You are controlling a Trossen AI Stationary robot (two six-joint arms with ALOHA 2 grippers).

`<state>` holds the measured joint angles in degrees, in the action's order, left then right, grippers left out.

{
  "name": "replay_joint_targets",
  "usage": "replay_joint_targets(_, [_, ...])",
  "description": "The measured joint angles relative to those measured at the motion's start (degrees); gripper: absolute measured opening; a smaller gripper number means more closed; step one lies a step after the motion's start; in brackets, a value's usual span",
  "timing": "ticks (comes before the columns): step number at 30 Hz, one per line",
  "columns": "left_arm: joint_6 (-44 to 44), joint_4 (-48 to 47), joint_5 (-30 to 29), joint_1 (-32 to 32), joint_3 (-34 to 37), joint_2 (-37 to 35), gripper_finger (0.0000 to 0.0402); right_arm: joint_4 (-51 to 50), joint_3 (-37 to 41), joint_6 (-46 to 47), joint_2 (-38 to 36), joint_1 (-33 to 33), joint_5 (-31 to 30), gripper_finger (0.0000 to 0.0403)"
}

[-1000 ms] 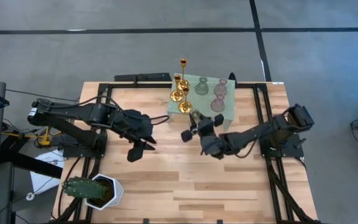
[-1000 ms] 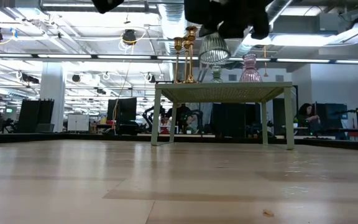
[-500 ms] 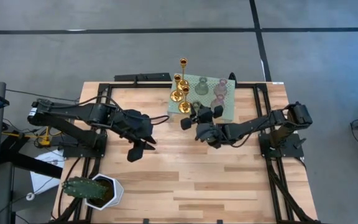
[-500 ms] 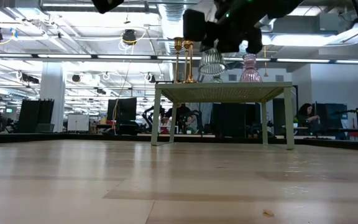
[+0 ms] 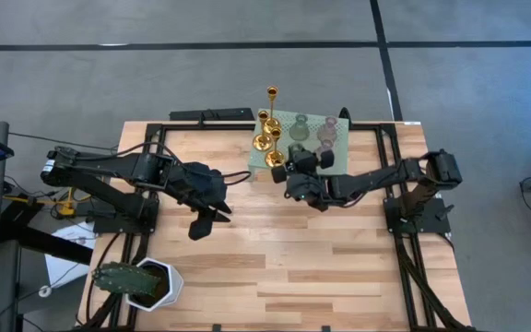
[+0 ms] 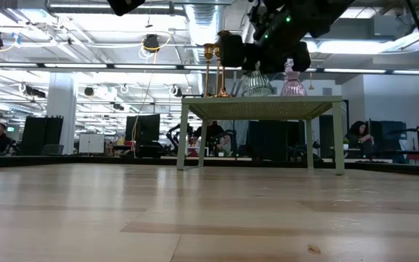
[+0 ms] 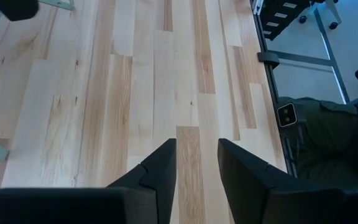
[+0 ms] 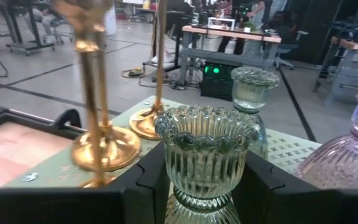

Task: Pick & Place candle stick holders
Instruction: Put the green candle holder on the shelf aligned with the other green candle holder

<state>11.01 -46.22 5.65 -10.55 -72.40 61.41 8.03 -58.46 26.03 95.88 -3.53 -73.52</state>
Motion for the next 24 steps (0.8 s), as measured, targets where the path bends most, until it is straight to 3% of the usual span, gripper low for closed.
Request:
replay_joint_targets(20, [0.0,0.2,0.0,0.0,0.0,0.0,0.0116,-1.0,-0.1,0.0,0.0,4.9,4.7,0.0116])
replay_joint_targets(24, [0.0,0.2,0.0,0.0,0.0,0.0,0.0116,-1.5,0.0,-0.9,0.0,4.8,5.1,0.0173])
